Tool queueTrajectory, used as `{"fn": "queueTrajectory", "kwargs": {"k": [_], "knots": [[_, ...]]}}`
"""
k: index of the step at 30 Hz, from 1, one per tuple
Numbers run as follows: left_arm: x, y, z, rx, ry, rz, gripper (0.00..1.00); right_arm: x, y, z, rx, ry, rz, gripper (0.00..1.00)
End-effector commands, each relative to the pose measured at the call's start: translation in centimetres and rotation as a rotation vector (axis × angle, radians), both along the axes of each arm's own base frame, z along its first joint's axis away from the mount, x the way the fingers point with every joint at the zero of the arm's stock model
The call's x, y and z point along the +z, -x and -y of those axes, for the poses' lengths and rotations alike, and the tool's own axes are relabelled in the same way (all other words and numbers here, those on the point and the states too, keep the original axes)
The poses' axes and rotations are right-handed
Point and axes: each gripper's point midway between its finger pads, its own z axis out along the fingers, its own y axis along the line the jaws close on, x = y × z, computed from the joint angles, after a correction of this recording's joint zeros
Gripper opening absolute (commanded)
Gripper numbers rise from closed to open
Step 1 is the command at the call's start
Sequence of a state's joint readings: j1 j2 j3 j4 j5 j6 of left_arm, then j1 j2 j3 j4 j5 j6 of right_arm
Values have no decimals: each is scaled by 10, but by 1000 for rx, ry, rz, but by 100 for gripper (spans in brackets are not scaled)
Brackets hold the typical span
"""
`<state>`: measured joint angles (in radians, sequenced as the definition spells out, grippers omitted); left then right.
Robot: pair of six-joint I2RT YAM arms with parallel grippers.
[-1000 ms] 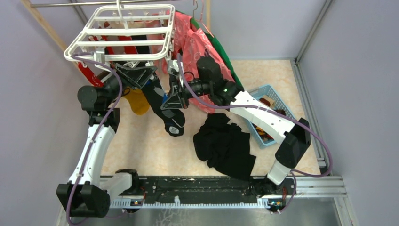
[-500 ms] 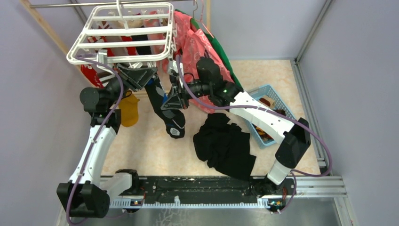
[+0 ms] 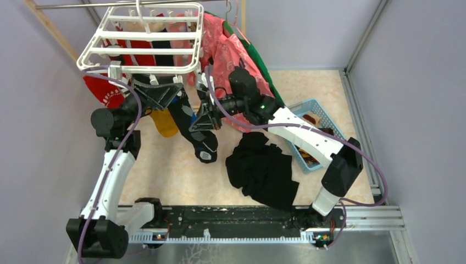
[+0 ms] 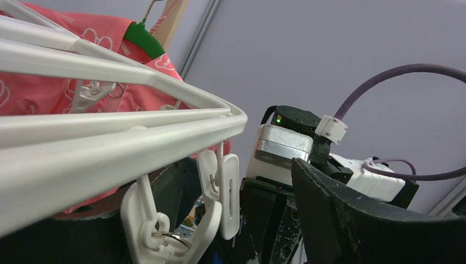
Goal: Remove the socks clipped to the hanger
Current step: Remove the sock from the hanger.
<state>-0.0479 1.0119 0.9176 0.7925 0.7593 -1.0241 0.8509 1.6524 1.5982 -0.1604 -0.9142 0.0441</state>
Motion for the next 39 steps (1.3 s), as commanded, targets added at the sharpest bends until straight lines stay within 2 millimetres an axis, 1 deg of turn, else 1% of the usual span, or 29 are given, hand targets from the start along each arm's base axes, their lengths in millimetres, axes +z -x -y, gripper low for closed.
{"fn": "queueTrajectory", "kwargs": {"k": [1,5,8,11,16,18,27,30,35,39], "knots": [[12,8,-3,8,20,61,76,22,31,6,130,-62,32,0],[12,4,-2,-7,31,47,70,24,39,8,182,-74,11,0],[11,0,-2,-10,33,42,69,24,43,9,209,-78,-4,0],[11,-2,-1,-16,32,40,69,25,47,9,232,-81,-17,0],[9,-4,1,-23,15,25,75,26,47,9,241,-81,-28,0],[8,-4,2,-26,13,23,76,25,47,8,242,-80,-30,0],[13,0,3,-50,36,28,59,22,43,8,217,-69,-24,0],[13,1,1,-42,48,27,56,22,43,7,213,-67,-22,0],[10,0,0,-38,66,3,55,20,42,8,205,-61,-17,0],[11,1,0,-47,75,-8,51,19,41,9,196,-58,-6,0]]}}
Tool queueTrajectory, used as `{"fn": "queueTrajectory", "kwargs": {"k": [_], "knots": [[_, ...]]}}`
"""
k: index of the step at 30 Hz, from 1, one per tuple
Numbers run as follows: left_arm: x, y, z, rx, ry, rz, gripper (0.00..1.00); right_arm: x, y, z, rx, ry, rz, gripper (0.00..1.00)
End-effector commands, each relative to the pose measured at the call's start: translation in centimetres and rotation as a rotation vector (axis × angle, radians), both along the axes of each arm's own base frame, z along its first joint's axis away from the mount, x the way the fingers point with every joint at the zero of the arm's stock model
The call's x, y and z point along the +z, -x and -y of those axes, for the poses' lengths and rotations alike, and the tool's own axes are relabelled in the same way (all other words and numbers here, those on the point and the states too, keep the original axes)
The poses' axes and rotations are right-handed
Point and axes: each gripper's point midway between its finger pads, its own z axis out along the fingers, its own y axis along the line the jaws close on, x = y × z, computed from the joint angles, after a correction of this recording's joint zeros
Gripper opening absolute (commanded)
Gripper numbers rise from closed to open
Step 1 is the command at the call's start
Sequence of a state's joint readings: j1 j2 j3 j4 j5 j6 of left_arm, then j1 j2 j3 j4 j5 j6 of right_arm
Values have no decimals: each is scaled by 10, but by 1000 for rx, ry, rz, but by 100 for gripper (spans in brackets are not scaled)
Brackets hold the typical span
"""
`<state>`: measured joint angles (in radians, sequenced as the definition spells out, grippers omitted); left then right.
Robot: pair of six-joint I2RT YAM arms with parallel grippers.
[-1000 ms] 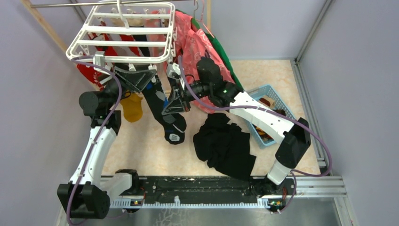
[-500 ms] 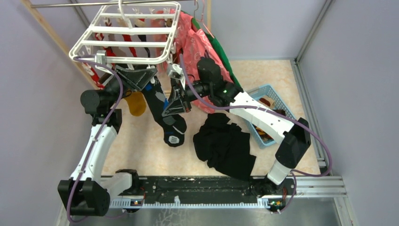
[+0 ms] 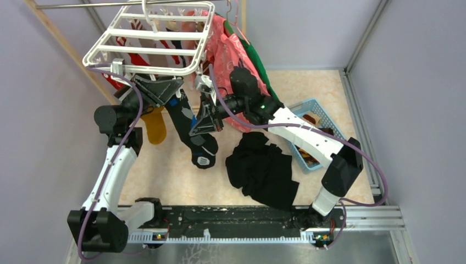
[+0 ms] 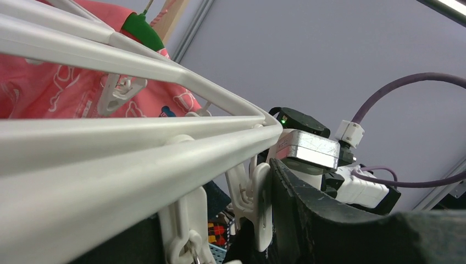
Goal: Remove the socks clipped to the hanger
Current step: Remove the sock from the hanger.
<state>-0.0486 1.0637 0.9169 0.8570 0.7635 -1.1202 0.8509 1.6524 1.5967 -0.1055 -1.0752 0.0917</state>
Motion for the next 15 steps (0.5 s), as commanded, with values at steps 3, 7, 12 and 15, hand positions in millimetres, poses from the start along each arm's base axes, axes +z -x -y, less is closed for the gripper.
{"fn": "queueTrajectory", "kwargs": {"k": [3,7,12,15], "knots": [[16,9,-2,-3,36,38,48,4,14,3,39,-11,30,0],[15,10,-2,-10,47,15,42,2,13,3,33,-6,33,0],[14,10,-2,-17,56,-15,31,-1,12,2,27,0,32,0],[13,9,-2,-20,61,-36,23,-3,11,2,23,2,34,0]]}}
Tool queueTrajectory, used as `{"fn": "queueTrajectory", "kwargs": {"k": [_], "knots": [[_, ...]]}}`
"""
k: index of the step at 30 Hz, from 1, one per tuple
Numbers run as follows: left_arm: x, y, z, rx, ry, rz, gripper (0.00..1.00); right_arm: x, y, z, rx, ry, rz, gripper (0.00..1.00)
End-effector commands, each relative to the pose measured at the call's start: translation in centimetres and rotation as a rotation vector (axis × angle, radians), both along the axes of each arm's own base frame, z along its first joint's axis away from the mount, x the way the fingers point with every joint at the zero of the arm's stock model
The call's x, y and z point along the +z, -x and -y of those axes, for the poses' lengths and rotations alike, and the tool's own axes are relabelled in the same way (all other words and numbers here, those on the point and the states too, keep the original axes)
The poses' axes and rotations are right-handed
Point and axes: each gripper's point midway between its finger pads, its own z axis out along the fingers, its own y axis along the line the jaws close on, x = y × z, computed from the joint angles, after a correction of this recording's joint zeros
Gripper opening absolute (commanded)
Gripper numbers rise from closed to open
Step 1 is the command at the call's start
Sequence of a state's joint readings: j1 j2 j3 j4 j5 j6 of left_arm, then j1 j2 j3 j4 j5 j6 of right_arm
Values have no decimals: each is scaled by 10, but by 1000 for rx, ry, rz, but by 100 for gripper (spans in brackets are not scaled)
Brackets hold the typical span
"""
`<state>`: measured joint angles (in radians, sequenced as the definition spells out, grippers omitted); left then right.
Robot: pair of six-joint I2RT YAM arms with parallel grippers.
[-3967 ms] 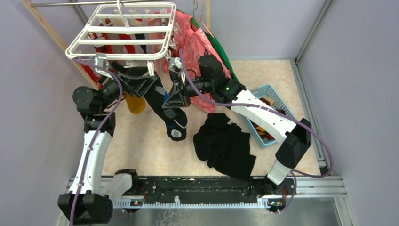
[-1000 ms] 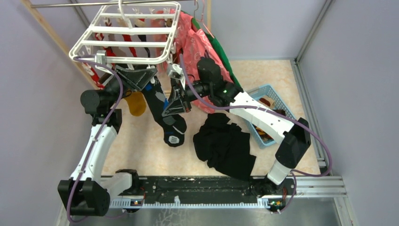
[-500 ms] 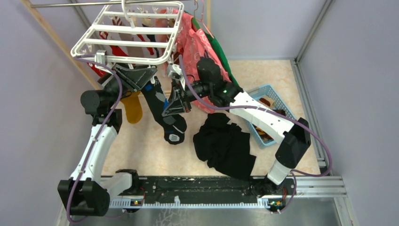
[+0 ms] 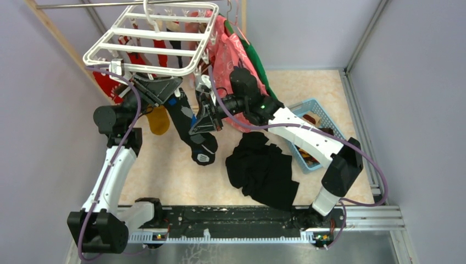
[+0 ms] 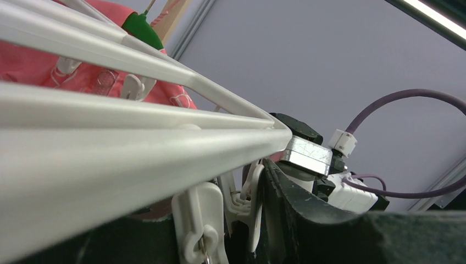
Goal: Remove the socks clipped to the hanger
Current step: Remove the sock from the hanger.
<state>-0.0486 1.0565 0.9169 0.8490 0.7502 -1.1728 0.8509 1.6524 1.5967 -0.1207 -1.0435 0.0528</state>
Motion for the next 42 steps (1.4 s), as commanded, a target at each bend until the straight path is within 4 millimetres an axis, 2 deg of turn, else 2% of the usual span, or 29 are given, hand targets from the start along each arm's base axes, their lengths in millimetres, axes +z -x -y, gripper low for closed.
{"fn": "queueTrajectory", "kwargs": {"k": [1,9,15,21,28,32,35,39,42], "knots": [[9,6,-1,-7,26,-5,20,-1,16,4,48,3,4,0],[5,2,-1,8,6,-31,0,-5,13,4,28,17,14,0],[1,-5,-2,38,-25,-54,0,-13,6,9,-20,31,57,0],[0,-6,-3,70,-72,-27,0,-13,-15,17,-135,33,90,0],[-1,-6,-4,96,-111,-7,0,-15,-12,21,-118,36,78,0],[-7,-11,-5,126,-148,-10,0,-7,-12,33,-139,31,118,0],[-10,-13,-7,149,-182,3,6,12,-13,54,-175,0,158,0],[-12,-12,-6,154,-220,29,21,38,-11,87,-237,-44,225,0],[-13,-12,-5,157,-243,46,35,58,-8,111,-296,-68,286,0]]}}
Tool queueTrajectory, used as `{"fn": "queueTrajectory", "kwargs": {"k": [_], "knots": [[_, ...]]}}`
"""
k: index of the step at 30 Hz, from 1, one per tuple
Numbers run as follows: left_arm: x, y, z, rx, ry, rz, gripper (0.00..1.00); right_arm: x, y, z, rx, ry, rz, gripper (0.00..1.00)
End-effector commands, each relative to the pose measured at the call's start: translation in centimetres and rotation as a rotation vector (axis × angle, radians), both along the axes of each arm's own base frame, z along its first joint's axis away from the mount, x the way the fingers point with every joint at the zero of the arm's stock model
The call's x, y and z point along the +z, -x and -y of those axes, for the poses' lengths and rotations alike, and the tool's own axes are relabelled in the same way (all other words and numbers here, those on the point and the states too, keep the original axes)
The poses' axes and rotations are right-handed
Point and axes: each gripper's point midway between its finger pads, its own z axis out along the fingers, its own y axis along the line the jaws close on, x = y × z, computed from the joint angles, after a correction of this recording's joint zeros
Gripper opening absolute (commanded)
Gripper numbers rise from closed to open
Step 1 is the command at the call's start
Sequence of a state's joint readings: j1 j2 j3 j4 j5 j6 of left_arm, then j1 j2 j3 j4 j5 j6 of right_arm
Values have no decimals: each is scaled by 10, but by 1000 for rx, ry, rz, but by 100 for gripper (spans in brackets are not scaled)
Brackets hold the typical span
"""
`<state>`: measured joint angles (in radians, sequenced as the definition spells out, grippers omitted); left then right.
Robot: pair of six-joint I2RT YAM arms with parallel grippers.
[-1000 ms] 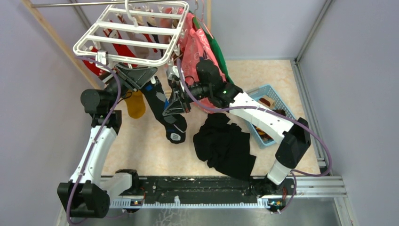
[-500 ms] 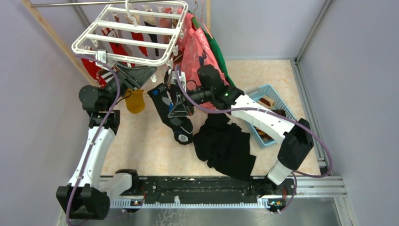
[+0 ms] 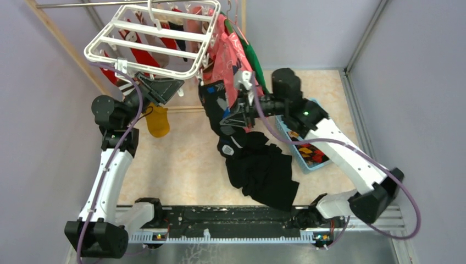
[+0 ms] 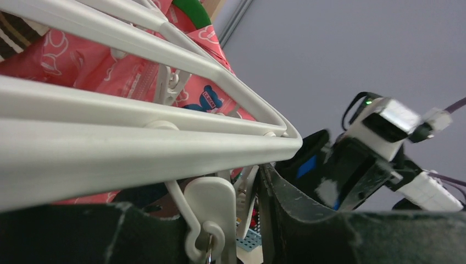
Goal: Remove the socks clipped to the hanger
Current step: Remove the sock from the hanger.
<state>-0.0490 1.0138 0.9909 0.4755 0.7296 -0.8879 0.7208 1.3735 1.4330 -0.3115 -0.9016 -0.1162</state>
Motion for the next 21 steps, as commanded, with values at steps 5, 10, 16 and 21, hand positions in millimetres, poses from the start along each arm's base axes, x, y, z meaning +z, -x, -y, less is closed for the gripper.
{"fn": "queueTrajectory", "kwargs": {"k": [5,10,16,21], "knots": [[2,8,2,2,-152,113,60,86,-3,85,-256,-104,251,0],[-12,14,2,-2,-273,139,82,105,-35,158,-647,-31,340,0],[-40,27,-7,46,-463,181,99,86,-71,242,-1069,155,315,0],[-62,31,-24,139,-610,172,99,47,-94,281,-1241,332,316,0]]}}
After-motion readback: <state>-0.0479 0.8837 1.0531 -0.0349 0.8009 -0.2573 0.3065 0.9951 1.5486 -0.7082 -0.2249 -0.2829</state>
